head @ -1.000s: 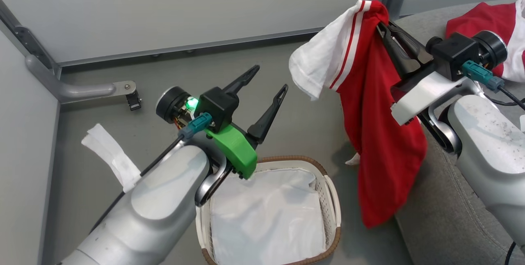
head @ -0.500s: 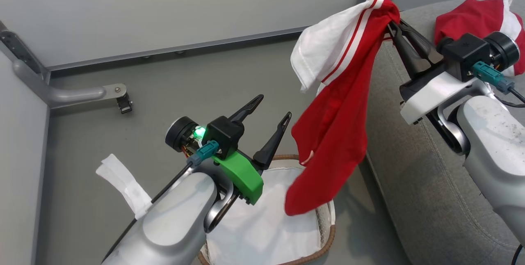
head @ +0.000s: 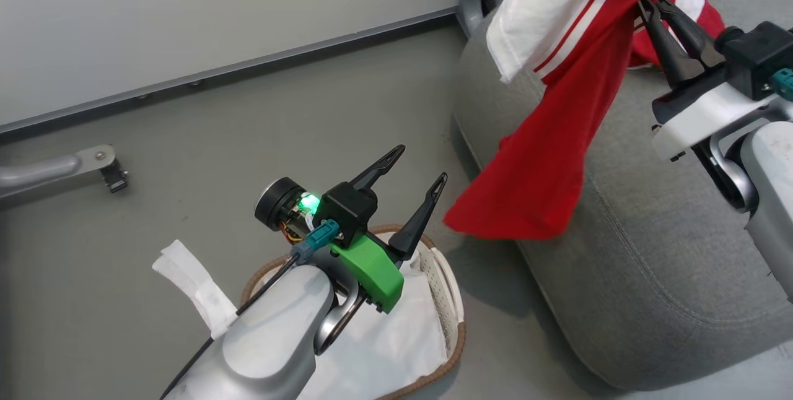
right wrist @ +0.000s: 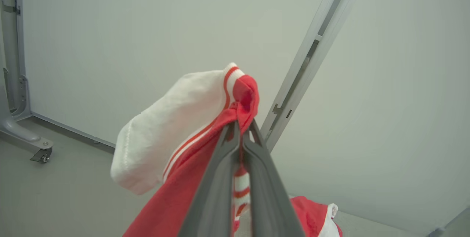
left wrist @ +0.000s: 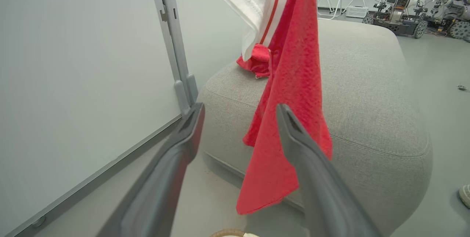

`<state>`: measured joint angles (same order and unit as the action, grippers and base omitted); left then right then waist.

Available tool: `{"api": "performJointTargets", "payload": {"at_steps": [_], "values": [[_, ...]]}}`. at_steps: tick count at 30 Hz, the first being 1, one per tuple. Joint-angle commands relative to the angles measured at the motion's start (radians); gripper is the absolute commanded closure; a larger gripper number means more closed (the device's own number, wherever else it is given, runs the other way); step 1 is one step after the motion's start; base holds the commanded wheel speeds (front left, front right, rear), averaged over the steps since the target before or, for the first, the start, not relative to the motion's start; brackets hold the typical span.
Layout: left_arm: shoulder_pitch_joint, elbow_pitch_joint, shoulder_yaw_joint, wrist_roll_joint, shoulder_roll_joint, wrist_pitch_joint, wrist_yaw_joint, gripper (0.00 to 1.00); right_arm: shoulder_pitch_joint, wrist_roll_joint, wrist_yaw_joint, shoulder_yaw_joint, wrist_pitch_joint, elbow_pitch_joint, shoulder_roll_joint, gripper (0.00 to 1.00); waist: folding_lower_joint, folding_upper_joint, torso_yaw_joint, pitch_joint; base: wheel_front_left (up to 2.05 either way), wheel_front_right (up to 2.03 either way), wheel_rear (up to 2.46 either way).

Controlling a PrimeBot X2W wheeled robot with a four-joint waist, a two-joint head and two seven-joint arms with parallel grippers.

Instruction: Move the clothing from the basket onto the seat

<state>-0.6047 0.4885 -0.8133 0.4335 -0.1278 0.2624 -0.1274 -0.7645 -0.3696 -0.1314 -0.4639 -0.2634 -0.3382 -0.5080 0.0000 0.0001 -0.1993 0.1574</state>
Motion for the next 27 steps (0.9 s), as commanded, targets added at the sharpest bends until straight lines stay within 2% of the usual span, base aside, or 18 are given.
{"api": "performJointTargets", "payload": {"at_steps": [1,7,12,16,21,27], "values": [[-0.004,0.003,0.002,-0.008,-0.002,0.003,-0.005,0.00,0.005,0.005,0.001,0.010,-0.002,0.006,-0.005,1.00,0.0000,-0.0001,-0.086,0.053,0.00,0.00,0.00],[-0.033,0.010,-0.015,-0.029,-0.004,0.003,-0.005,0.00,0.023,0.015,0.001,0.023,-0.002,-0.001,-0.008,1.00,0.0000,-0.0001,-0.164,0.099,0.00,0.00,0.00],[-0.053,0.012,-0.026,-0.035,0.002,0.003,-0.004,0.00,0.009,0.022,0.001,0.027,-0.002,-0.014,0.001,1.00,0.0000,-0.0001,-0.190,0.133,0.00,0.00,0.00],[-0.068,0.010,-0.036,-0.036,0.003,0.003,-0.004,0.00,-0.022,-0.005,0.001,0.050,-0.002,-0.028,0.022,1.00,0.0000,-0.0001,-0.187,0.162,0.00,0.00,0.00],[-0.084,0.004,-0.031,-0.037,0.014,0.003,-0.004,0.00,-0.125,-0.026,0.001,0.054,-0.002,-0.091,0.005,1.00,0.0000,-0.0001,-0.161,0.203,0.00,0.00,0.00],[-0.103,-0.004,-0.035,-0.051,0.027,0.003,-0.004,0.00,-0.328,-0.034,0.001,0.099,-0.002,-0.176,-0.082,1.00,0.0000,-0.0001,-0.103,0.251,0.00,0.00,0.00]]}}
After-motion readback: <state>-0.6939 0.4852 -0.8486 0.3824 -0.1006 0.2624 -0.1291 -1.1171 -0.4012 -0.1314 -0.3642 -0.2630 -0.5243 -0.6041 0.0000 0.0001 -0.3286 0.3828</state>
